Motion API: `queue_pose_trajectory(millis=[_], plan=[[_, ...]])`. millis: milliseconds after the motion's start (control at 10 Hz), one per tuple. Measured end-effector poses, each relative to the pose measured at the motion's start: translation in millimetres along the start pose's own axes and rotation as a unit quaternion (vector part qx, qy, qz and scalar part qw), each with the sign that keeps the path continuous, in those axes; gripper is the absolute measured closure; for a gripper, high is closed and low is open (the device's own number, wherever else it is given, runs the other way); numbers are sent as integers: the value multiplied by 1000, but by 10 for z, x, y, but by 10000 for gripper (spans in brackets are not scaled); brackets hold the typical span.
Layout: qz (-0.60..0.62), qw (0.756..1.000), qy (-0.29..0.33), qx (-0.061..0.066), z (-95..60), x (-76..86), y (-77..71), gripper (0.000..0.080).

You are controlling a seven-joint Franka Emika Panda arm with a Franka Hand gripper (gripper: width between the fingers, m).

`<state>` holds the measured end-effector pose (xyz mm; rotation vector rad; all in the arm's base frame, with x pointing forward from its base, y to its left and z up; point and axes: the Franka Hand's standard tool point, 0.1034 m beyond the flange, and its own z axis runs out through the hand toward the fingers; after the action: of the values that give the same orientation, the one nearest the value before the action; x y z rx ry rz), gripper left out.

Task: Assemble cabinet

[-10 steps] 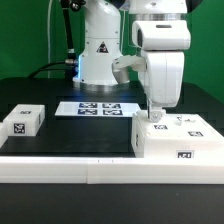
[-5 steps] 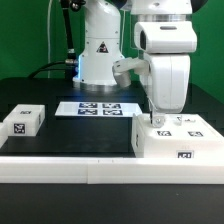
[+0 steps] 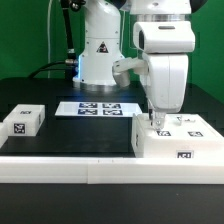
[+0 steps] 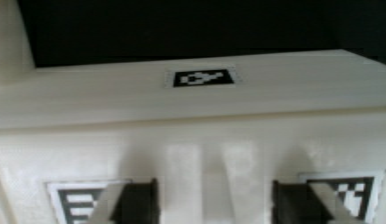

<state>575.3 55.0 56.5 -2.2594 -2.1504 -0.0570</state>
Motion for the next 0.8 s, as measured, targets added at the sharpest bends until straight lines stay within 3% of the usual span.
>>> queue_pose_trajectory(millis=[100,200,300,400,500,600,800], plan=[[0,1000,0,0,0,0,0,298],[0,1000,0,0,0,0,0,298],[0,1000,0,0,0,0,0,94],[0,1000,0,0,1,0,0,94],[0,1000,0,0,1,-1,0,21],[0,1000,0,0,1,0,0,4],[27,1000,0,-12,-81,-51,-28,2]])
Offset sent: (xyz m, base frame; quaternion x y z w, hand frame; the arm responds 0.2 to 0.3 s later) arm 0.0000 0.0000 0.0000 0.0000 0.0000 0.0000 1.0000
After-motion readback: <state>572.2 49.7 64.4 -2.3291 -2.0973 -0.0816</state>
